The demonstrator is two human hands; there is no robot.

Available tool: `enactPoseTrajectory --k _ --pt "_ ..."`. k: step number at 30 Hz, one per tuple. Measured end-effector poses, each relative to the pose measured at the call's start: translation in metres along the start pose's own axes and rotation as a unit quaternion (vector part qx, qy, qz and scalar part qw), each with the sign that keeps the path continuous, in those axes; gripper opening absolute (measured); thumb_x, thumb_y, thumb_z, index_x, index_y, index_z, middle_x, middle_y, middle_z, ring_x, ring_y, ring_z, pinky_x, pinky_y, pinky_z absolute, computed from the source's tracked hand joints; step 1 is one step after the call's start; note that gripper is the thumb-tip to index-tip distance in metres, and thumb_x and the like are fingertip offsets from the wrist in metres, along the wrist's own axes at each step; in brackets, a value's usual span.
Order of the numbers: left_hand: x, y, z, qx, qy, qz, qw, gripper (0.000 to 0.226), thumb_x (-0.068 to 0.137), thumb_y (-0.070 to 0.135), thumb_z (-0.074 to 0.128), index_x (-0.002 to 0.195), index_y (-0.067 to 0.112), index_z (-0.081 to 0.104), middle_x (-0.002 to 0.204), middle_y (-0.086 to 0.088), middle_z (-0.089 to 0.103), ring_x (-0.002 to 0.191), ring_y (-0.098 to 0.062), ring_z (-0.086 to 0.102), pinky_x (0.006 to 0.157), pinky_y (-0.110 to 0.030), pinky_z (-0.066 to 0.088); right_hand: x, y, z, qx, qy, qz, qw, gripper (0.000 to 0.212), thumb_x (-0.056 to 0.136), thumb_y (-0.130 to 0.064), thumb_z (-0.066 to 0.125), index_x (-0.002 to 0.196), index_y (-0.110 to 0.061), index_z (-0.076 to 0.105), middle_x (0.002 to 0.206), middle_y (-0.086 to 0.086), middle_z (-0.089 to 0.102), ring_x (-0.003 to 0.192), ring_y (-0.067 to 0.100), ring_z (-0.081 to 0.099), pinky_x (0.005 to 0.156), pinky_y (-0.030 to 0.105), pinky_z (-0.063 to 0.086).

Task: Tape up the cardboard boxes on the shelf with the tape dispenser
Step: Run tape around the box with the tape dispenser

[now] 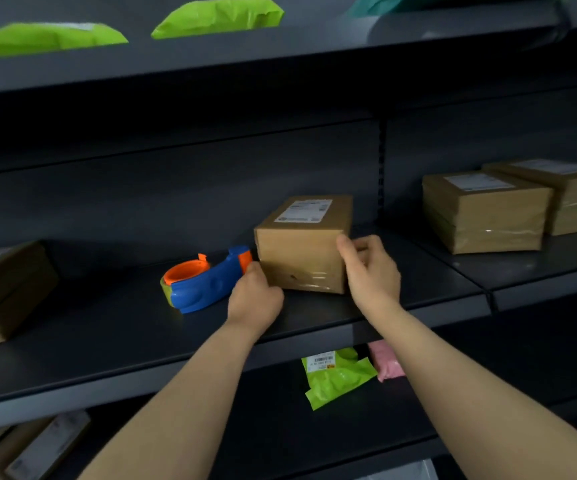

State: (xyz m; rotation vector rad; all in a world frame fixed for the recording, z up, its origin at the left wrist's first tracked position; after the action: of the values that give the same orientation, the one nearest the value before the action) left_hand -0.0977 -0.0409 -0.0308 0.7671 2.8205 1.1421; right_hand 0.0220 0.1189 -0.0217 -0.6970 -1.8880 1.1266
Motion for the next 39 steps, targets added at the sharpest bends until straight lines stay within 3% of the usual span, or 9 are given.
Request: enactPoseTrajectory --k 5,9,12,17,21,27,30,34,39 --pt "-0.001 -0.007 -0.009 -0.086 0.053 -0.021 0.995 0.052 0.086 0.005 0.044 0.136 0.013 0.035 0.114 -0.011 0.060 0.108 -0.032 0.056 0.087 -0.039 0.046 -0.018 -0.007 0.004 0.094 -0.037 -0.046 0.994 0.048 0.093 -0.055 0.046 0.072 -0.015 0.061 0.057 0.002 0.062 0.050 0.018 0.065 0.053 0.033 0.050" --pt "0.001 -0.010 -0.012 -0.128 0.066 -0.037 0.989 0.047 0.086 0.002 0.044 0.130 0.018 0.042 0.113 -0.004 0.058 0.113 -0.030 0.054 0.092 -0.038 0.045 0.014 0.012 -0.023 -0.015 0.162 0.016 0.987 0.020 0.095 -0.034 0.054 0.106 -0.019 0.060 0.108 0.006 0.062 0.103 0.027 0.059 0.079 0.031 0.041" --pt "0.005 -0.008 -0.009 -0.154 0.050 -0.024 0.987 0.053 0.088 0.004 0.046 0.138 0.020 0.038 0.122 0.000 0.053 0.120 -0.024 0.050 0.095 -0.033 0.039 0.039 0.035 -0.007 -0.007 0.027 0.104 0.994 0.074 0.088 -0.034 0.065 0.149 -0.019 0.025 0.152 0.009 0.029 0.136 0.028 0.035 0.108 0.044 0.036" --pt "-0.002 -0.003 -0.017 -0.156 0.120 0.027 0.980 0.033 0.088 0.005 0.050 0.116 0.022 0.049 0.114 0.002 0.054 0.107 -0.017 0.053 0.093 -0.035 0.043 0.064 0.044 0.003 0.081 -0.088 0.150 0.981 0.099 0.082 -0.004 0.055 0.154 -0.023 -0.008 0.163 0.004 0.003 0.148 0.023 0.010 0.118 0.038 0.019" --pt "0.006 -0.003 -0.006 -0.151 0.047 0.038 0.987 0.051 0.088 0.005 0.042 0.134 0.025 0.049 0.125 0.003 0.058 0.115 -0.015 0.054 0.102 -0.033 0.041 0.062 0.034 -0.008 0.012 -0.064 0.111 0.992 0.055 0.082 -0.006 0.043 0.134 -0.022 0.047 0.133 0.007 0.054 0.111 0.026 0.053 0.084 0.035 0.043" --pt "0.001 -0.018 -0.009 -0.402 0.017 -0.026 0.915 0.072 0.077 0.043 0.064 0.142 0.019 0.044 0.133 0.000 0.059 0.122 -0.016 0.055 0.108 -0.039 0.040 0.037 0.028 -0.009 -0.029 -0.120 0.086 0.989 0.042 0.081 -0.006 0.049 0.121 -0.018 0.048 0.112 0.004 0.055 0.111 0.029 0.053 0.084 0.034 0.042" --pt "-0.009 0.003 -0.004 -0.274 -0.037 0.035 0.960 0.074 0.079 0.048 0.071 0.140 0.026 0.038 0.124 0.014 0.057 0.107 0.006 0.055 0.089 -0.011 0.041 0.029 0.022 -0.008 -0.097 -0.146 0.050 0.983 0.029 0.086 -0.022 0.061 0.110 -0.016 0.045 0.099 0.000 0.053 0.101 0.023 0.054 0.076 0.029 0.038" --pt "0.001 -0.003 -0.015 -0.061 0.078 0.016 0.995 0.074 0.076 0.039 0.079 0.135 0.013 0.044 0.121 0.002 0.057 0.114 -0.015 0.052 0.092 -0.022 0.039 0.024 0.022 -0.016 -0.179 -0.105 -0.020 0.978 0.053 0.082 -0.040 0.073 0.122 -0.012 0.053 0.116 0.007 0.064 0.112 0.028 0.059 0.087 0.031 0.045" --pt "-0.001 -0.008 -0.023 0.015 0.186 -0.003 0.982 0.049 0.082 0.035 0.075 0.116 0.007 0.054 0.107 -0.010 0.064 0.102 -0.028 0.060 0.078 -0.031 0.045 0.003 0.012 -0.028 -0.159 -0.047 -0.099 0.981 0.050 0.068 -0.065 0.073 0.099 -0.026 0.069 0.089 -0.009 0.072 0.086 0.013 0.068 0.074 0.029 0.052"
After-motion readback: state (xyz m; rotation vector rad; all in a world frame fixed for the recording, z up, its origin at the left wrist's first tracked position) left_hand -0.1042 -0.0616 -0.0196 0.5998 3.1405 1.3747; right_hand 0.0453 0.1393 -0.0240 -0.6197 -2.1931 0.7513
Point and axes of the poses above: each hand's wrist, its own x-axis towards the middle knuckle, its own z-axis out of the palm, y = z × x, the point moved 6 cm from there along x, towards the middle knuckle
